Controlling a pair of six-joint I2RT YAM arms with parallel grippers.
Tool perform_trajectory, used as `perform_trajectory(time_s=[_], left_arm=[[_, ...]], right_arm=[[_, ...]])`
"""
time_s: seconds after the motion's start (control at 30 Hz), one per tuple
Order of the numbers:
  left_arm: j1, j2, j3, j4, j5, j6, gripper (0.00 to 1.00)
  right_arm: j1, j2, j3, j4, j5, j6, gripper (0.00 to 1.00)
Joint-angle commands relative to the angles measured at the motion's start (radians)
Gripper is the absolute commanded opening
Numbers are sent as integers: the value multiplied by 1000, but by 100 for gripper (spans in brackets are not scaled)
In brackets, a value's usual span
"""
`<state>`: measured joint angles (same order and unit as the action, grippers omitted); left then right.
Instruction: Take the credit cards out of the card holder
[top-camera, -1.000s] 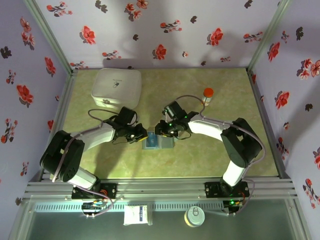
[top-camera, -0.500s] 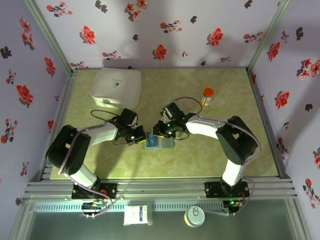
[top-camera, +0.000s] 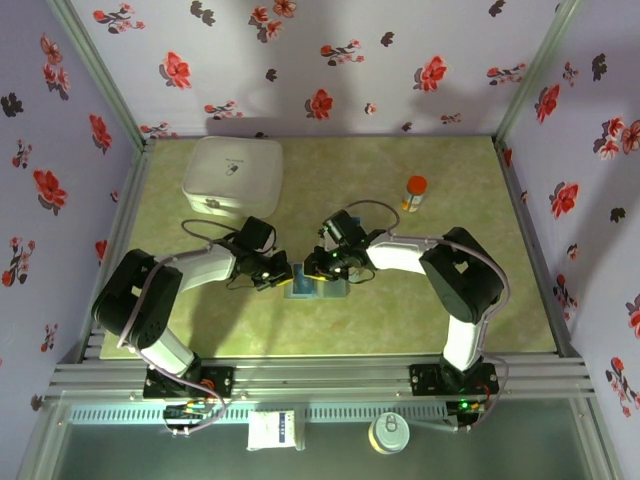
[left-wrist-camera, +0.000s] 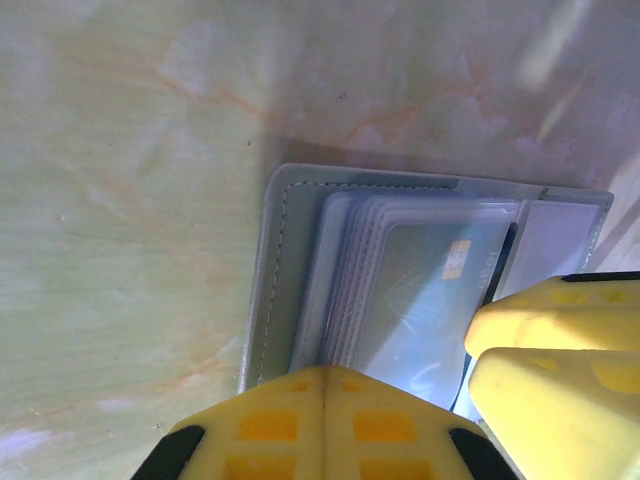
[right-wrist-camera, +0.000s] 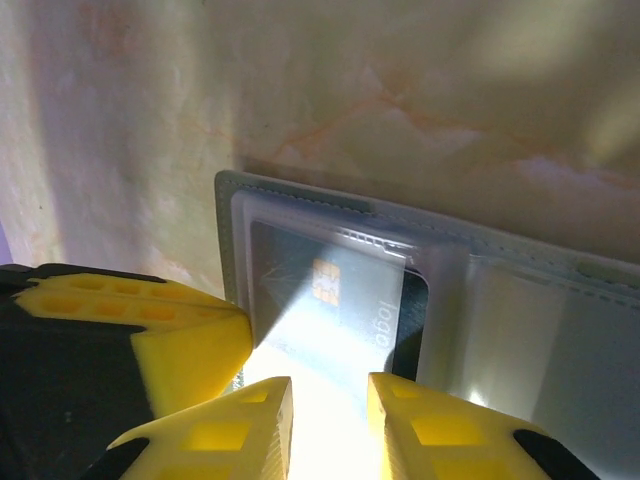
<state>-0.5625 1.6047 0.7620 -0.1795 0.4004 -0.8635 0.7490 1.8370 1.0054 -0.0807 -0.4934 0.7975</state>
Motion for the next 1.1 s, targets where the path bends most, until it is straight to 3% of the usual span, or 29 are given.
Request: perform_trajectory(time_s=[0.0,0.27,0.67,1.07], left_arm=[[7,23,-4,-8,-14,11,0],[7,19,-4,-12,-14,13,0],[7,-35,51,-48,-11,11,0],[0,34,85,-36,29,25,0]], right_arm=[[9,3,-10,-47,33,-9,27],[9,-26,0,-109,76,-44,28],[9,-76,-15,-62,34,-32,29],[7,-49,-13,-56,31,-26,28]])
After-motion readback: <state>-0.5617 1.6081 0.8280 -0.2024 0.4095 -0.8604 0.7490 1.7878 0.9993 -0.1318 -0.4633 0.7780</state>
